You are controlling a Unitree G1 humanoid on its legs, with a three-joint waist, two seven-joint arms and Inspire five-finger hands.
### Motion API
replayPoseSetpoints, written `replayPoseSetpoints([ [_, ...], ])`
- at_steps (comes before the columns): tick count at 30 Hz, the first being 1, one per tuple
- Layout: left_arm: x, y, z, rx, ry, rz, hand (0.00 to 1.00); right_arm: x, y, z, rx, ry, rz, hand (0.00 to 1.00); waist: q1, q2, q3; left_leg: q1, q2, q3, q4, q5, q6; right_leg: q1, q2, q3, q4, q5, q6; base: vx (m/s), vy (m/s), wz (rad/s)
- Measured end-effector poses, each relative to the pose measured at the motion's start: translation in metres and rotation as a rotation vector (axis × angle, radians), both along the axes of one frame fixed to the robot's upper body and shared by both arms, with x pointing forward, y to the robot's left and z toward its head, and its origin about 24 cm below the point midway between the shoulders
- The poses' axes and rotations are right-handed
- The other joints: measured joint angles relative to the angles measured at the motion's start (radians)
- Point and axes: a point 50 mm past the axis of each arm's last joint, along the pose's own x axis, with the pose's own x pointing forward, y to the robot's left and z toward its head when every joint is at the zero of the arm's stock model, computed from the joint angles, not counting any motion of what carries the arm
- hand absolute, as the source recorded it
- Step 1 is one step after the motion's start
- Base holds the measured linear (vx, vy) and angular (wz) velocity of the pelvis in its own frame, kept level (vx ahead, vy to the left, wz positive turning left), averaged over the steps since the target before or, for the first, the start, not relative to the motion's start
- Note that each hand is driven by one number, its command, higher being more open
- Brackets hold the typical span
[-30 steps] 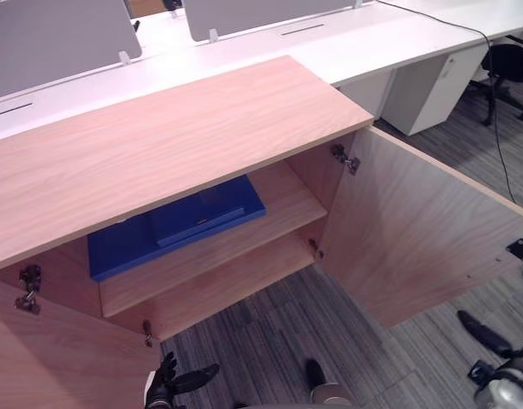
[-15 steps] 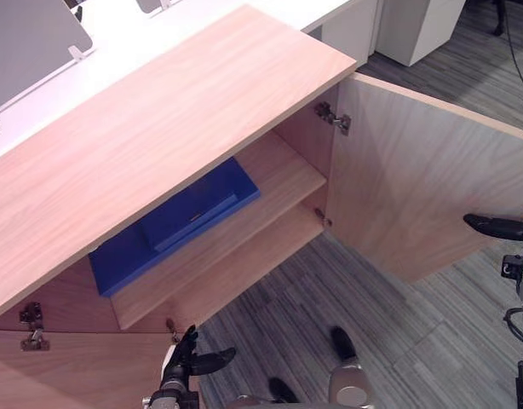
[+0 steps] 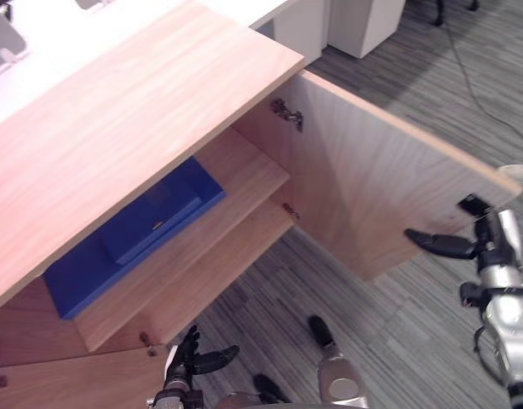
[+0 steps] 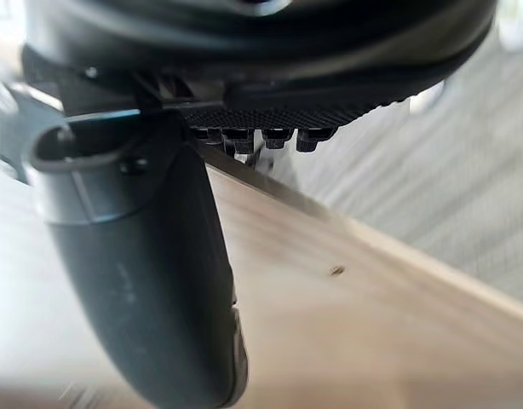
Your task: Walk over to the cabinet, pick up the folder, carry it to the office cabinet, place the folder inside the office cabinet, then close the office cabinet door
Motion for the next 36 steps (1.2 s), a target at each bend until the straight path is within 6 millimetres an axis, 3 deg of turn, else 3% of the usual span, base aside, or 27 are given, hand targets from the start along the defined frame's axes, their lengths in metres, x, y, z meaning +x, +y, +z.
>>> replayPoseSetpoints([
  [4, -0.007, 0.001, -0.007, -0.004, 0.057, -0.011, 1.00, -0.032, 0.058, -0.019, 0.137, 0.131, 0.291, 1.00, -0.002, -0.049, -0.014, 0.012, 0.023, 0.006, 0.033, -0.012, -0.015, 0.014, 0.013, 0.011, 0.009, 0.002, -0.003, -0.06, -0.082, -0.11],
  [6, -0.009, 0.002, -0.011, 0.002, 0.086, -0.027, 1.00, -0.040, 0.091, -0.015, 0.192, 0.134, 0.484, 1.00, 0.003, -0.072, -0.016, 0.012, 0.030, 0.002, 0.053, -0.023, -0.017, 0.021, 0.016, 0.011, 0.015, 0.004, -0.003, -0.10, -0.067, 0.03],
  [9, -0.012, 0.002, -0.013, -0.001, 0.109, -0.026, 1.00, -0.042, 0.117, 0.000, 0.261, 0.067, 0.649, 1.00, 0.023, -0.088, -0.030, 0.002, 0.034, -0.023, 0.086, -0.037, -0.013, 0.032, 0.009, -0.009, 0.021, 0.003, -0.003, -0.11, -0.046, 0.23],
  [13, -0.009, 0.015, -0.011, 0.046, 0.113, -0.049, 1.00, -0.026, 0.151, 0.022, 0.312, -0.090, 0.830, 1.00, 0.061, -0.125, -0.064, -0.056, 0.028, -0.128, 0.127, -0.041, -0.004, 0.042, -0.021, -0.106, 0.031, -0.004, -0.005, -0.09, -0.021, 0.66],
  [16, -0.007, 0.015, -0.010, 0.051, 0.111, -0.049, 1.00, -0.003, 0.168, 0.015, 0.327, -0.099, 0.869, 1.00, 0.102, -0.129, -0.090, -0.088, 0.018, -0.190, 0.136, -0.034, 0.007, 0.050, -0.037, -0.168, 0.033, -0.007, -0.010, -0.05, -0.013, 0.76],
  [17, -0.002, 0.013, -0.010, 0.051, 0.101, -0.057, 1.00, 0.013, 0.175, 0.004, 0.336, -0.080, 0.852, 1.00, 0.126, -0.128, -0.092, -0.099, 0.012, -0.227, 0.138, -0.026, 0.017, 0.062, -0.046, -0.207, 0.033, -0.010, -0.013, -0.06, -0.013, 0.95],
  [20, 0.002, 0.014, -0.008, 0.057, 0.089, -0.053, 1.00, 0.058, 0.178, 0.002, 0.337, -0.132, 0.728, 1.00, 0.159, -0.126, -0.095, -0.133, -0.014, -0.330, 0.135, 0.000, 0.024, 0.086, -0.071, -0.314, 0.035, -0.027, -0.019, -0.07, -0.019, 1.04],
  [23, 0.007, 0.015, -0.005, 0.060, 0.065, -0.032, 1.00, 0.100, 0.164, 0.008, 0.293, -0.169, 0.558, 1.00, 0.206, -0.125, -0.096, -0.163, -0.040, -0.430, 0.120, 0.036, 0.028, 0.097, -0.092, -0.417, 0.059, -0.064, -0.028, -0.07, -0.035, 1.04],
  [27, 0.001, 0.024, -0.006, 0.069, 0.085, 0.022, 1.00, 0.107, 0.118, -0.020, 0.274, -0.089, 0.277, 1.00, 0.218, -0.123, -0.095, -0.188, -0.083, -0.554, 0.074, 0.091, 0.027, 0.112, -0.116, -0.543, 0.089, -0.106, -0.013, -0.06, -0.029, 0.91],
  [29, 0.001, 0.026, -0.005, 0.068, 0.080, 0.039, 1.00, 0.107, 0.098, -0.024, 0.294, -0.097, 0.153, 1.00, 0.229, -0.122, -0.094, -0.203, -0.104, -0.614, 0.041, 0.118, 0.033, 0.115, -0.126, -0.601, 0.088, -0.114, -0.009, -0.04, -0.029, 0.97],
  [33, -0.017, 0.032, -0.008, 0.065, 0.112, 0.114, 1.00, 0.092, 0.080, -0.039, 0.302, -0.067, 0.049, 1.00, 0.239, -0.124, -0.094, -0.202, -0.126, -0.695, -0.006, 0.164, 0.033, 0.139, -0.132, -0.673, 0.085, -0.127, -0.003, -0.01, -0.026, 0.66],
  [36, -0.025, 0.033, -0.006, 0.033, 0.093, 0.176, 1.00, 0.071, 0.063, -0.068, 0.318, 0.028, -0.068, 1.00, 0.283, -0.124, -0.094, -0.203, -0.144, -0.754, -0.049, 0.195, 0.031, 0.154, -0.140, -0.732, 0.083, -0.140, 0.003, 0.01, -0.012, 0.66],
])
